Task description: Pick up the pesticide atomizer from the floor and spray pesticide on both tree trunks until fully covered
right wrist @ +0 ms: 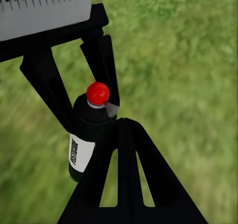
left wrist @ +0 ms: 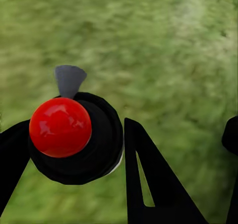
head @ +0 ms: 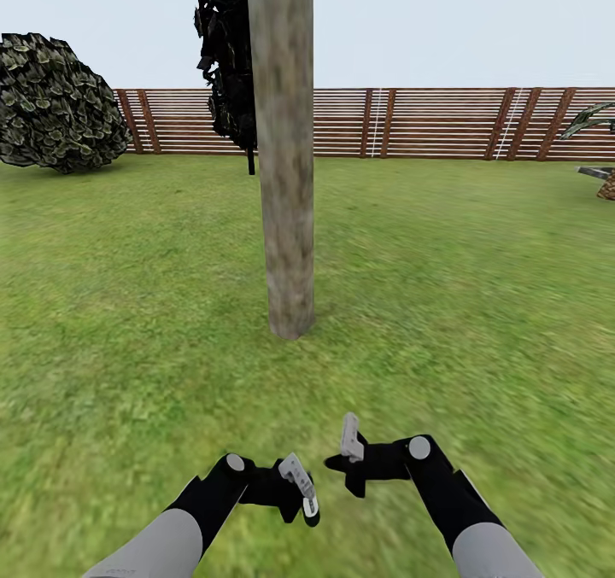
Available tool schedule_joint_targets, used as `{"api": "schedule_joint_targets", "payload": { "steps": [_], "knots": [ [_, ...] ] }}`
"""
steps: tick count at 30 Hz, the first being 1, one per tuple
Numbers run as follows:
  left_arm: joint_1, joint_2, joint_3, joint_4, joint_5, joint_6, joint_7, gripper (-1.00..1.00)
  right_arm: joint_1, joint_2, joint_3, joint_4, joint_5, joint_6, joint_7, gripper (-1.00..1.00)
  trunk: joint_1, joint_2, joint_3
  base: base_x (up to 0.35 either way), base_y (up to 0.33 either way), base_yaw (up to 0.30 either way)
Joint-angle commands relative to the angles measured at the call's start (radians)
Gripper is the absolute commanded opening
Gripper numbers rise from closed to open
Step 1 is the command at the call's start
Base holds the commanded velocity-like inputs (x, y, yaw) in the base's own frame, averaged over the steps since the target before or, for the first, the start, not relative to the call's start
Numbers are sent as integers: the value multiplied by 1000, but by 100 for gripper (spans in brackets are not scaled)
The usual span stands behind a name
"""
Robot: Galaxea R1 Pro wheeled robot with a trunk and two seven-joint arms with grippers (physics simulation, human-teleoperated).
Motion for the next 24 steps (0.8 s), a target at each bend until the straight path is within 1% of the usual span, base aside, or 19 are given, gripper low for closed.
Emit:
{"api": "schedule_joint_targets", "payload": {
  "steps": [1, 6, 16, 17, 18, 21, 24],
  "knots": [
    [0, 0, 0, 0, 1, -1, 0, -100, 0, 1, 0, 0, 0, 0, 0, -100, 0, 0, 0, 0, 0, 0],
    [0, 0, 0, 1, 3, -23, 1, -100, -1, 4, 0, 0, 0, 0, 0, -100, 0, 0, 0, 0, 0, 0],
    [0, 0, 0, 2, 7, -30, 1, -100, -1, 4, 0, 3, 0, 0, 0, -100, 0, 0, 0, 0, 0, 0],
    [0, 0, 0, 2, 11, -30, 1, -100, -1, 4, 0, 3, 0, 0, 0, -100, 0, 0, 0, 0, 0, 0],
    [0, 0, 0, 3, 25, -33, 1, -100, -1, 4, 0, 4, 0, 0, 0, -100, 0, 0, 0, 0, 0, 0],
    [0, 0, 0, 6, 50, -46, 0, -100, -1, 4, 0, 5, 0, 0, 0, -100, 0, 0, 0, 0, 0, 0],
    [0, 0, 1, 11, 58, -56, -1, -100, -1, 5, 0, 3, 0, 0, 0, -100, 0, 0, 0, 0, 0, 0]
  ]
}}
